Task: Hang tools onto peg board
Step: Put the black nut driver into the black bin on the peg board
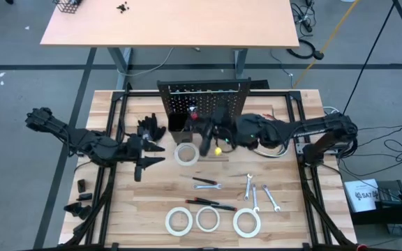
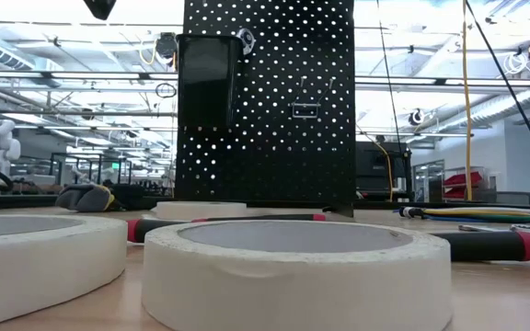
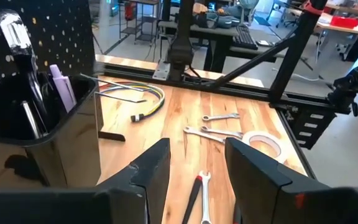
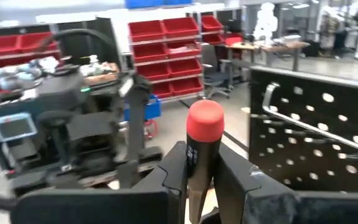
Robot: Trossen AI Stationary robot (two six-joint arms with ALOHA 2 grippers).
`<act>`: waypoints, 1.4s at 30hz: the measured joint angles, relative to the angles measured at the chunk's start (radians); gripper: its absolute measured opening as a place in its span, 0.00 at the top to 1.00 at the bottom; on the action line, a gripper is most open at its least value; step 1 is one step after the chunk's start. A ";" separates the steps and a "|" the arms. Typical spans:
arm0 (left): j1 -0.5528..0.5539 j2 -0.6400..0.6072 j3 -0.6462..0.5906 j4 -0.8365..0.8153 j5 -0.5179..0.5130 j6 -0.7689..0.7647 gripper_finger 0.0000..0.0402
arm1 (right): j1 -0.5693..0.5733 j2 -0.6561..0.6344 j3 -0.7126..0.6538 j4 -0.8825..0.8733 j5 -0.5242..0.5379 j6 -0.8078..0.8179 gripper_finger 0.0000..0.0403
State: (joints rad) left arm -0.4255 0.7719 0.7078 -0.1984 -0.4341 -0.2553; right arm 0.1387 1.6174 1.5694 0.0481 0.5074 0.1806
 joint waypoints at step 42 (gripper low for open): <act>-0.018 0.007 0.000 0.063 0.064 -0.054 0.61 | -0.029 0.019 0.000 -0.171 0.037 -0.117 0.43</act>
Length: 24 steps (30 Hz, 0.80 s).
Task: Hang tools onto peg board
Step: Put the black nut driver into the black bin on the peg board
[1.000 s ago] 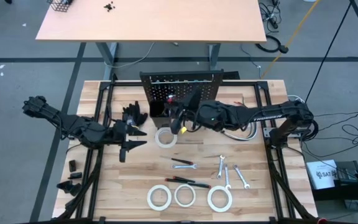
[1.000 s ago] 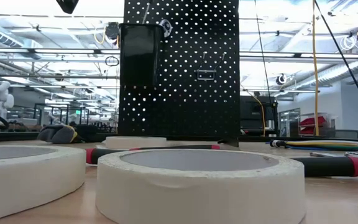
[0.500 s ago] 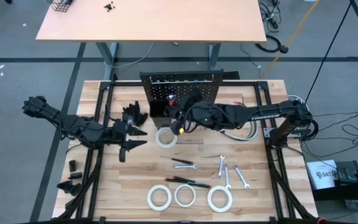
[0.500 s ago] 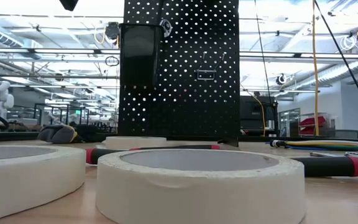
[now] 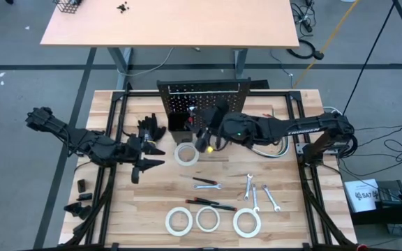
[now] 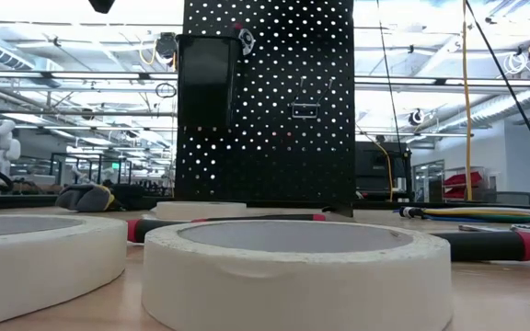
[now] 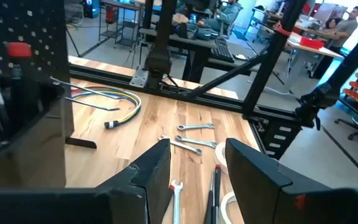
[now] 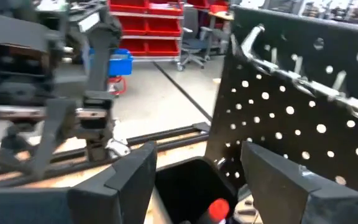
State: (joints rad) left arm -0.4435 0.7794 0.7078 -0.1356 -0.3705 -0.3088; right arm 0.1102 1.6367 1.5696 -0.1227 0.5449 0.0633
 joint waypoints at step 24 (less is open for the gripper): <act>0.063 0.709 0.000 0.295 0.164 0.188 0.61 | 0.280 -0.023 -0.410 -0.236 -0.281 0.602 0.45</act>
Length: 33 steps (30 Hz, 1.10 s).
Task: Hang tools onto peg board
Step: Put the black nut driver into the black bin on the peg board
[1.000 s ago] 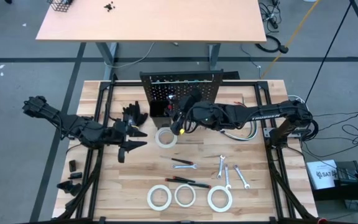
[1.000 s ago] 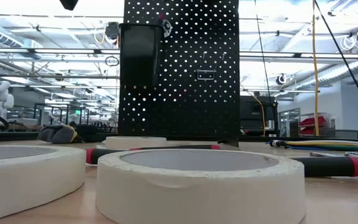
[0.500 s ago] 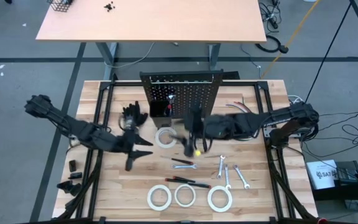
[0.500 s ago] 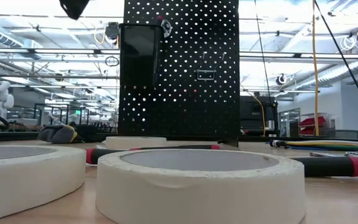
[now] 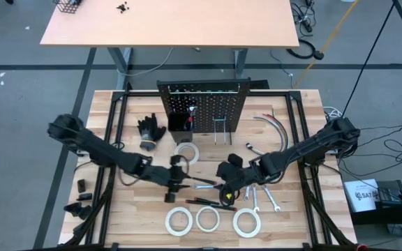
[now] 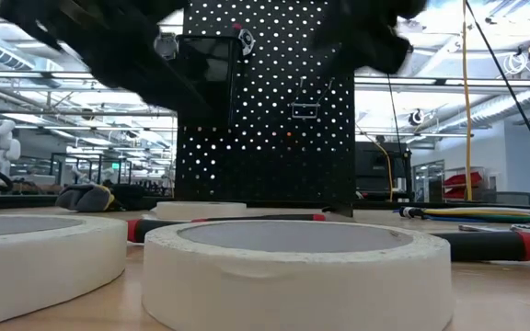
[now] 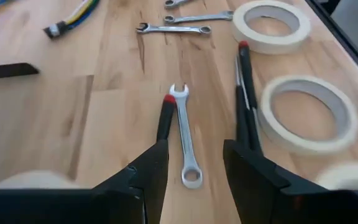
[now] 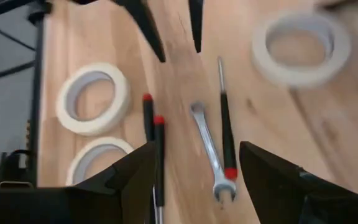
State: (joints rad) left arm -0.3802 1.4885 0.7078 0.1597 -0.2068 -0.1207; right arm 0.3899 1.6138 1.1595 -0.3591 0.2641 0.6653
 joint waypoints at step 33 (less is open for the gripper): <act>0.164 0.419 0.013 0.322 0.148 0.023 0.83 | 0.050 0.000 -0.165 0.191 0.032 0.160 0.45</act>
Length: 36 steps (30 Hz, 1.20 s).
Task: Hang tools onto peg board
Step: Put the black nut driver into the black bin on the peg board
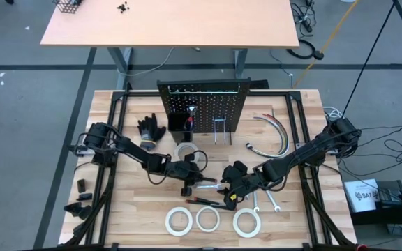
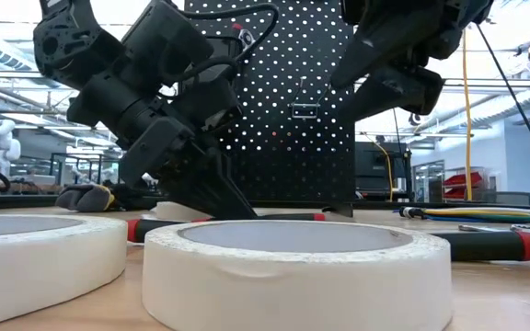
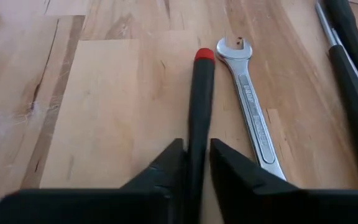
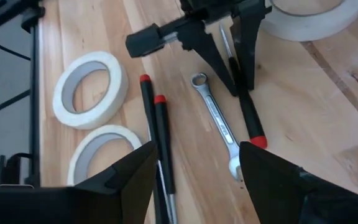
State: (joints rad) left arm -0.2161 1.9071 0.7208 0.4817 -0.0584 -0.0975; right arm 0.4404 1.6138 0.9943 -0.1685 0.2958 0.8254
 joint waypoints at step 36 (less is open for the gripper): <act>-0.053 -0.651 -0.006 -0.133 -0.009 -0.032 0.96 | 0.061 -0.042 0.128 0.035 0.209 -0.123 0.45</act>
State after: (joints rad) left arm -0.2692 1.2564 0.7147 0.3484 -0.0678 -0.1297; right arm 0.5011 1.5715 1.1219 -0.1331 0.5046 0.7021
